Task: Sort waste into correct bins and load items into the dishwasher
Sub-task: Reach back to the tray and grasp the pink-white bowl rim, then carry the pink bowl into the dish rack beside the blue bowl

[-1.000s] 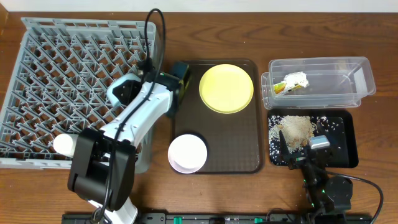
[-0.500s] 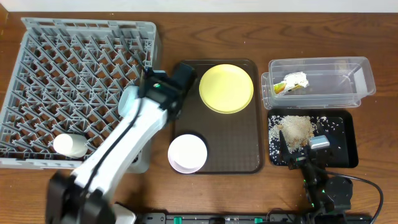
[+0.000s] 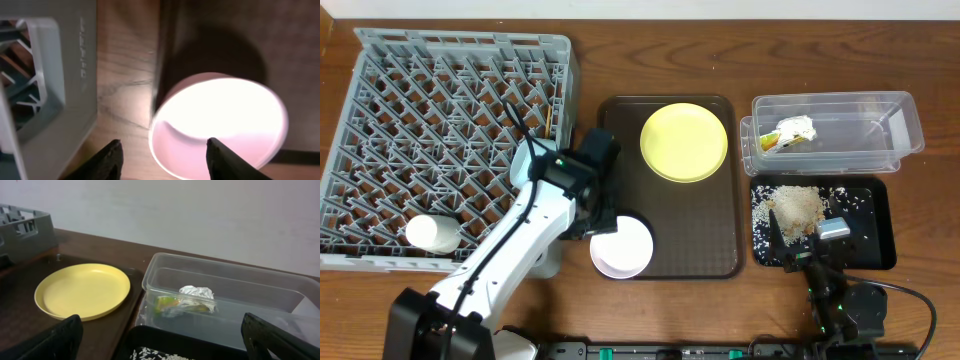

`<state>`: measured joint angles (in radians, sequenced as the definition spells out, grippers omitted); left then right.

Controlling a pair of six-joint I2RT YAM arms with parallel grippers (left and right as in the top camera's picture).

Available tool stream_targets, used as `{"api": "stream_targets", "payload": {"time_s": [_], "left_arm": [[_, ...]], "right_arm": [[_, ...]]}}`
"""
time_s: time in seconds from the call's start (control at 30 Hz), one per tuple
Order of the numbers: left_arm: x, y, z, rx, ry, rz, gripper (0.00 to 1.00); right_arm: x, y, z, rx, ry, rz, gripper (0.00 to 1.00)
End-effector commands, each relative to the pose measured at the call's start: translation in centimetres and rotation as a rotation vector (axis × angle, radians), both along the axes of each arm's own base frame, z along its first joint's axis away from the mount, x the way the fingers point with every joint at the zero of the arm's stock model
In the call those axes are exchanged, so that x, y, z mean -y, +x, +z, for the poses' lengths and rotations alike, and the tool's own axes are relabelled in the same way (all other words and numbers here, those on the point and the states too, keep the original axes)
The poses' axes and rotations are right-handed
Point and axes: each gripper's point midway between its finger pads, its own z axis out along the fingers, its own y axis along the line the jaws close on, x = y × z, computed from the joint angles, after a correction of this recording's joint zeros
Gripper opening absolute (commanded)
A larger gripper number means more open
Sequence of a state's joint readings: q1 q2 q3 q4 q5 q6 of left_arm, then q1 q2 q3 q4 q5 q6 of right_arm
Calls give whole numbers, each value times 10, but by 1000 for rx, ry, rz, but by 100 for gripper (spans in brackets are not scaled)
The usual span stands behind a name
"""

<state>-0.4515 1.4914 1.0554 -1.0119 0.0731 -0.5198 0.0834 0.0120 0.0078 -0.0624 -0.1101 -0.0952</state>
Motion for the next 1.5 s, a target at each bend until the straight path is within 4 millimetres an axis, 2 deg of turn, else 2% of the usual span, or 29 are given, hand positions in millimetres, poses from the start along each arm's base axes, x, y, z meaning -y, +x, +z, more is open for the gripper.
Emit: {"api": "stream_targets", "payload": {"time_s": [0.0, 0.2, 0.3, 0.37, 0.47, 0.6, 0.7, 0.8, 1.0, 1.13, 1.2, 1.23, 1.33, 1.47], "left_arm": [[-9, -2, -15, 0, 38, 9, 53], [-2, -18, -53, -9, 5, 12, 48], [8, -25, -62, -20, -43, 15, 45], [25, -22, -59, -13, -124, 1, 40], [64, -12, -50, 22, -309, -43, 36], [99, 0, -38, 101, -426, -120, 36], [107, 1, -38, 129, -426, -152, 36], [108, -1, -45, 121, -402, -159, 41], [107, -10, -77, 20, -373, -150, 41], [125, -15, -89, -39, -462, -164, 22], [132, -12, -86, -33, -502, -172, 19], [134, -10, -84, -25, -513, -175, 13], [142, -5, -69, -3, -587, -183, 8], [147, 12, -26, 79, -746, -217, 8]], "right_arm": [[2, 0, -1, 0, 1, -11, 99], [2, 0, 0, 1, 1, -11, 99], [2, 0, -1, 0, 1, -11, 99], [2, 0, 0, 1, 1, -11, 99], [2, 0, -1, 0, 1, -12, 99], [2, 0, 0, 1, 1, -11, 99], [2, 0, 0, 1, 1, -11, 99], [2, 0, -1, 0, 1, -11, 99], [2, 0, -1, 0, 1, -11, 99], [2, 0, -1, 0, 1, -11, 99], [2, 0, -1, 0, 1, -11, 99], [2, 0, -1, 0, 1, -11, 99], [2, 0, -1, 0, 1, -11, 99], [2, 0, -1, 0, 1, -11, 99]]}}
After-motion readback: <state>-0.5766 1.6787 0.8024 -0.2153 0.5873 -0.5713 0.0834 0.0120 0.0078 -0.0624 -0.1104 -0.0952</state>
